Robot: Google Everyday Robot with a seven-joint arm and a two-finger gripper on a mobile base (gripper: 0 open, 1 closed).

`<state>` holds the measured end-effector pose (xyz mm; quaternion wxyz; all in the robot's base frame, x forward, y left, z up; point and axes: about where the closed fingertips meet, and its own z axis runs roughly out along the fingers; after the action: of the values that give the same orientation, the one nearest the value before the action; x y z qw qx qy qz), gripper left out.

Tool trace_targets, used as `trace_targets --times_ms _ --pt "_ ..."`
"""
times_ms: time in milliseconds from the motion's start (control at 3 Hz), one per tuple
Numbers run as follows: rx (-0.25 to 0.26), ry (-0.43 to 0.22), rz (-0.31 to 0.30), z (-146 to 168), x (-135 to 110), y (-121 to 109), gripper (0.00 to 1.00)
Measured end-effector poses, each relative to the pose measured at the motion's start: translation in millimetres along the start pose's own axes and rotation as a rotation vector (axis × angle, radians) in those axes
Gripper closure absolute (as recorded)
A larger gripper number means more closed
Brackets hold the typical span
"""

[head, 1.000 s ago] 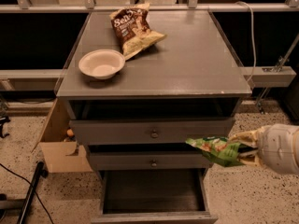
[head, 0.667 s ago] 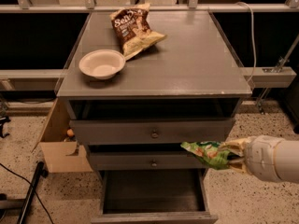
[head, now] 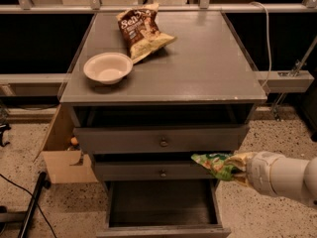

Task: Place green rice chip bag into bottom drawer

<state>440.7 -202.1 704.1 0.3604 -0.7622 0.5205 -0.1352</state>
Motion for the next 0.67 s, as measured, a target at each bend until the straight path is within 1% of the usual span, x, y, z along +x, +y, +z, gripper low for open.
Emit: trace_targets --times_ms 333,667 --pt "0.000 0.000 0.000 0.1 0.0 0.1 1.00" --pt "-0.029 0.002 -0.024 15.6 -1.1 20.8 1.00"
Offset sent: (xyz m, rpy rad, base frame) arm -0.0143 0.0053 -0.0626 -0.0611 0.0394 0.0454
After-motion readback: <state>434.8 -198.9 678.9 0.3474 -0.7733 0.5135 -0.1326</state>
